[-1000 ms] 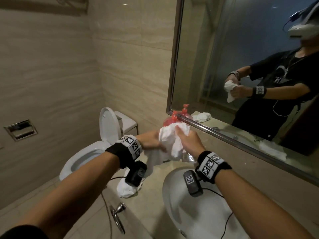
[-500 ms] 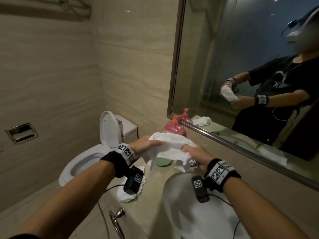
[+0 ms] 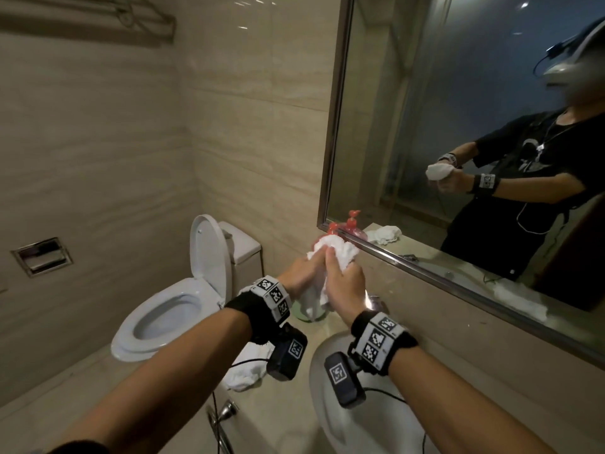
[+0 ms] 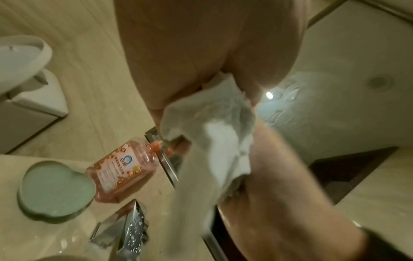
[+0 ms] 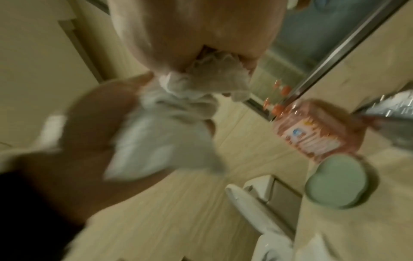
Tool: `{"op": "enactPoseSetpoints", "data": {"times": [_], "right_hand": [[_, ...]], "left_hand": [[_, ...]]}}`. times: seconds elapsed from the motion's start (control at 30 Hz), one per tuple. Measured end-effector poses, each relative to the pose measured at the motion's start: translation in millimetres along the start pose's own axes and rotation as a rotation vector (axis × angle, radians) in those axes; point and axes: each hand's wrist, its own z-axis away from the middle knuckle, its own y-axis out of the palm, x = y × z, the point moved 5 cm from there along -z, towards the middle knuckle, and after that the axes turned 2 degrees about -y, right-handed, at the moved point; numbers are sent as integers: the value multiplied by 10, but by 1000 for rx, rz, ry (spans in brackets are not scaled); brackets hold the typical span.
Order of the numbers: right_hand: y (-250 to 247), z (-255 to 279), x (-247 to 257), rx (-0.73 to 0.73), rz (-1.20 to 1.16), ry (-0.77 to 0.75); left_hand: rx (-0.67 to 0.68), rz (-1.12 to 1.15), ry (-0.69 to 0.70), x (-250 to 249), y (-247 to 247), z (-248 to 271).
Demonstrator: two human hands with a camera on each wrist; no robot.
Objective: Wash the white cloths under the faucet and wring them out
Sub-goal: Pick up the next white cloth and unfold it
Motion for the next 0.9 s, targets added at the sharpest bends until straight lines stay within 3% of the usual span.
{"op": "enactPoseSetpoints", "data": {"times": [0.07,0.13,0.23,0.27,0.33,0.43,0.53,0.67,0.8,0.9], "right_hand": [[-63,-31,-21,66,-20,63],[-168,-62,-77,201,50,151],[-311,-108,-145,365,286,84],[-339,-114,-155,418,404,55],[-359,-121,-155,532,581,3],[-342,-59,-87,675,541,36],[-290,40,-43,779,813,-192],[-263,117,77,760,1004,-465],[-310,50,148,747,1008,-491],[-368,-53,231,733,962,-488]], "left_hand": [[111,20,-55,46,33,24],[155,-126,-47,62,-12,64],[90,-790,169,10,-191,31],[76,-991,194,37,-229,18],[68,-1189,191,128,-292,-36],[47,-1224,245,208,-356,-111],[65,-1205,324,153,-412,-121],[126,-1264,450,63,-419,-86],[123,-1223,508,53,-423,-33],[57,-1106,476,6,-533,-30]]}}
